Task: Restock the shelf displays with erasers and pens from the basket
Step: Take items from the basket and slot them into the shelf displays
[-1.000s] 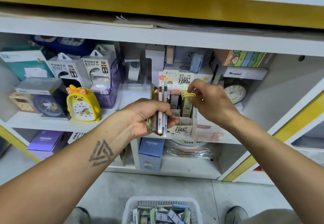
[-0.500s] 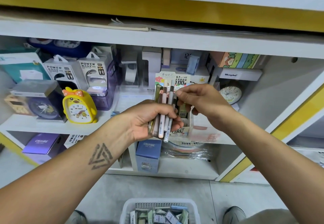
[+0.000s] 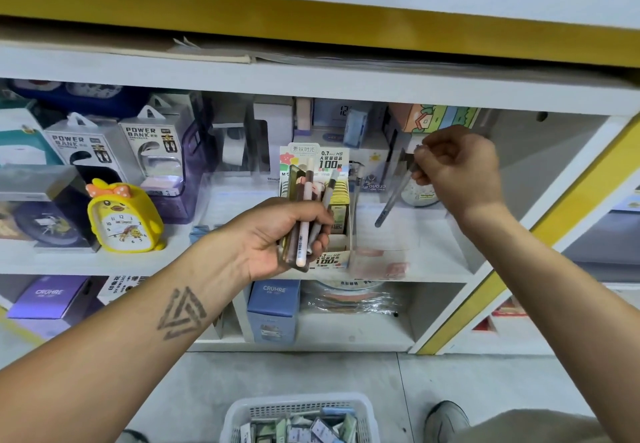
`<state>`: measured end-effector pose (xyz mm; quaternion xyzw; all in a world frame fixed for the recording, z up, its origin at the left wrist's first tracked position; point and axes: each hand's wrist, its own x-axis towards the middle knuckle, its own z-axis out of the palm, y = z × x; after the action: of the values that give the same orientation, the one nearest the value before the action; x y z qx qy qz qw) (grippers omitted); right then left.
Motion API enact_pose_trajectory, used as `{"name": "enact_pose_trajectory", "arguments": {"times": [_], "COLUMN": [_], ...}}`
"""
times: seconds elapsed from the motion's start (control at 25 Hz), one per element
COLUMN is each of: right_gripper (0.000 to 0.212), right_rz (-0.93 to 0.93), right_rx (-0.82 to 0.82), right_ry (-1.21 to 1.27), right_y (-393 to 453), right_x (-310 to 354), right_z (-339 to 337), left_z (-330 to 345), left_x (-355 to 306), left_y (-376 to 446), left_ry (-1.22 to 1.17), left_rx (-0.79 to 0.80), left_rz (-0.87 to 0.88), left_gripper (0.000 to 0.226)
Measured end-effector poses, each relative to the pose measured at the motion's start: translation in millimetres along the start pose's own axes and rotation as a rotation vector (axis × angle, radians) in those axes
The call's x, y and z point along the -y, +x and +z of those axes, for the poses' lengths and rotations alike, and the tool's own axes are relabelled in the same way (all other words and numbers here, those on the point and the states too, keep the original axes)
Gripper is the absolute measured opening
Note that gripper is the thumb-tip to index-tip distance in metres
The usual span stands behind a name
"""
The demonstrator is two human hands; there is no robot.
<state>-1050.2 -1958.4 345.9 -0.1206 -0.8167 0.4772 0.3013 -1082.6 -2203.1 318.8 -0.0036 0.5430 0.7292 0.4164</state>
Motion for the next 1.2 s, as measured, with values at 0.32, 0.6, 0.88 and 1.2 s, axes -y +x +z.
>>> {"name": "enact_pose_trajectory", "arguments": {"times": [0.32,0.6,0.88,1.2], "right_gripper": [0.009,0.010,0.005,0.023], "right_rz": [-0.155,-0.188,-0.296,-0.098], "right_rx": [0.068,0.128,0.195,0.325], "right_ry": [-0.287,-0.290,-0.334,-0.214], "right_y": [-6.8,-7.8,-9.8,-16.7], "right_x": [-18.2,-18.3,-20.0,-1.7], "right_z": [14.0,23.8,35.9,47.5], "left_z": [5.7,-1.1,-2.2,3.0], "left_x": [0.8,6.9,3.2,1.3], "left_y": [7.7,7.8,0.6,-3.8], "left_ry": [-0.060,-0.051,-0.054,-0.017], "left_rx": [-0.006,-0.068,-0.082,-0.020], "left_rz": [0.003,0.031,0.047,0.073], "left_gripper": [0.018,0.019,0.011,0.008]}}
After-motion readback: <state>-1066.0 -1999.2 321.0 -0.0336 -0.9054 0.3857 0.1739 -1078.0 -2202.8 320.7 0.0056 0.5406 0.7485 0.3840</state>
